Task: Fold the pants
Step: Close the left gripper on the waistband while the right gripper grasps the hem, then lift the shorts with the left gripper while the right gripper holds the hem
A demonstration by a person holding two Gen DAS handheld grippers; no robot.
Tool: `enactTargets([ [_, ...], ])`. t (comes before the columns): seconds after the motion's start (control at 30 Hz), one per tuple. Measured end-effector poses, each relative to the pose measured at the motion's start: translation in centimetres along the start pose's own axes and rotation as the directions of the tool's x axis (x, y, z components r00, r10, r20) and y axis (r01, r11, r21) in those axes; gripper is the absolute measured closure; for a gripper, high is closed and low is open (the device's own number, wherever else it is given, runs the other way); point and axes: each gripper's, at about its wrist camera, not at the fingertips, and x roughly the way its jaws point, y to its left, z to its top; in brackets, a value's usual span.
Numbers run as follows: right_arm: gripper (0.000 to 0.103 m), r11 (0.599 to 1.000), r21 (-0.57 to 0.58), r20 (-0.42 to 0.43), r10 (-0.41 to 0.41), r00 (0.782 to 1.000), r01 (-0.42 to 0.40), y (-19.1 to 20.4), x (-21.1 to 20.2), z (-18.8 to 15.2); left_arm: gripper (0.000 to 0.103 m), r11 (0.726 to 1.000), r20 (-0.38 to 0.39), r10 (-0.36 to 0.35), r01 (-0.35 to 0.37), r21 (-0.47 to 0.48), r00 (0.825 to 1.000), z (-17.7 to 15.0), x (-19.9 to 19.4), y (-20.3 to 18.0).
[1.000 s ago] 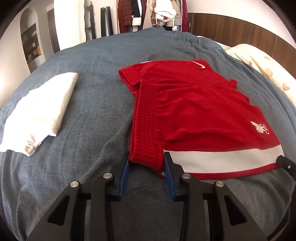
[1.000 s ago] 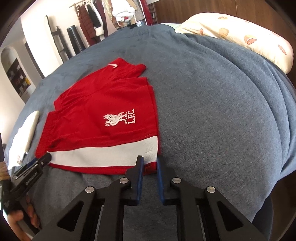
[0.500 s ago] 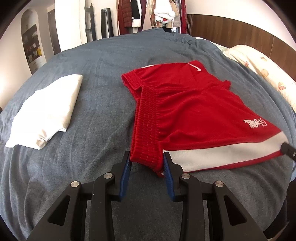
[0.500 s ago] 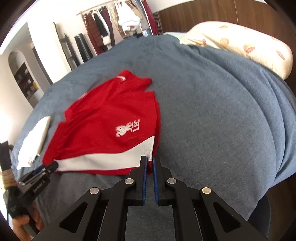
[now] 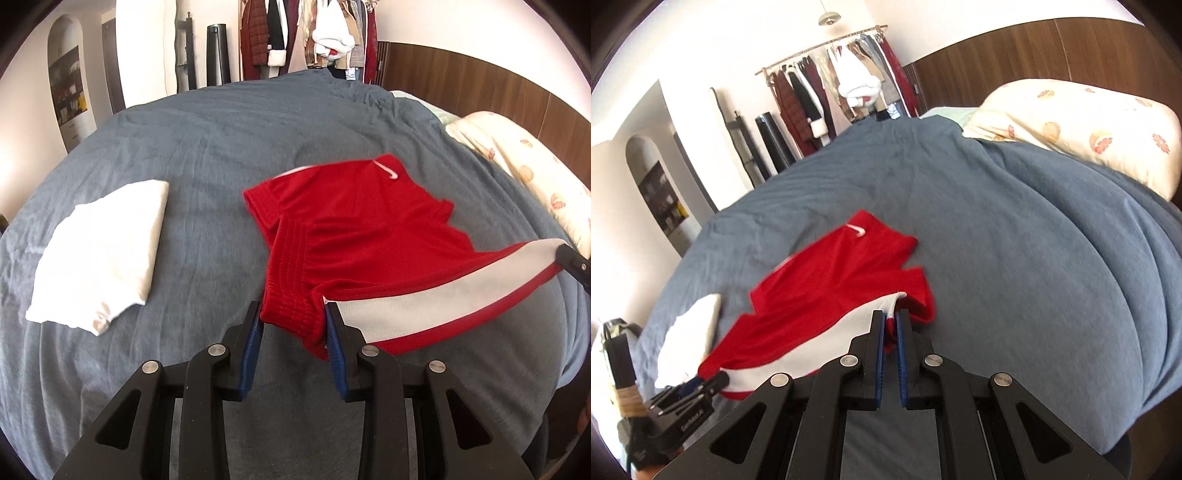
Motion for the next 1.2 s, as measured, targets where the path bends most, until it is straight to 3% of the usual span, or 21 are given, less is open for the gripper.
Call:
enactTargets([
  [0.2, 0.096, 0.999, -0.027, 0.035, 0.031, 0.999, -0.030, 1.0, 0.8, 4.0, 0.071, 1.000, -0.002, 0.009, -0.009, 0.025, 1.000, 3.3, -0.2, -0.7],
  [0.4, 0.096, 0.997, -0.070, 0.025, 0.030, 0.999, -0.028, 1.9, 3.4, 8.2, 0.071, 1.000, -0.058, -0.018, 0.019, 0.012, 0.998, 7.0, 1.1, -0.5],
  [0.7, 0.096, 0.995, -0.095, -0.081, -0.003, 0.997, -0.005, 2.5, 10.6, 11.9, 0.071, 0.999, -0.142, -0.031, 0.028, -0.023, 0.989, 10.4, 5.4, 0.7],
  [1.2, 0.096, 0.987, -0.159, -0.227, -0.029, 0.973, -0.008, 5.0, 23.9, 14.8, 0.070, 0.995, -0.265, -0.056, 0.032, -0.096, 0.963, 14.2, 14.2, 3.8],
])
